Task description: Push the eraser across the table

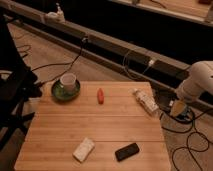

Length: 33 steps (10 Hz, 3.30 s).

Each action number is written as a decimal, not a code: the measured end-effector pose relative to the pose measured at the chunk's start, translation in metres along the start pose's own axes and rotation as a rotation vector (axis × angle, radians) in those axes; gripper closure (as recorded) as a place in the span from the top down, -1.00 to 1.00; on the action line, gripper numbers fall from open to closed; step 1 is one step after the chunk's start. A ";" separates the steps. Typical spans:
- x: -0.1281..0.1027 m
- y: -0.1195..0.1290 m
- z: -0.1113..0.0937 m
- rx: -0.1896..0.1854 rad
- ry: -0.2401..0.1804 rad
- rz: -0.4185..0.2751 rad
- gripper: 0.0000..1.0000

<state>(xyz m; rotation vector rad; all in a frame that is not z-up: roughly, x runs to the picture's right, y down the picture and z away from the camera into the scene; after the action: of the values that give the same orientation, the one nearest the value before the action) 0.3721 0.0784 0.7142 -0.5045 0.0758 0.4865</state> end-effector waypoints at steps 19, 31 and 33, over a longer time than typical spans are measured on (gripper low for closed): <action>0.000 0.000 0.000 0.000 0.000 0.000 -0.27; -0.026 0.114 0.062 -0.234 -0.055 -0.222 -1.00; -0.033 0.131 0.054 -0.267 -0.075 -0.264 -1.00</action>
<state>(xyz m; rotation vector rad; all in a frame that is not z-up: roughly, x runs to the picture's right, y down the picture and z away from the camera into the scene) 0.2798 0.1906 0.7097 -0.7452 -0.1287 0.2567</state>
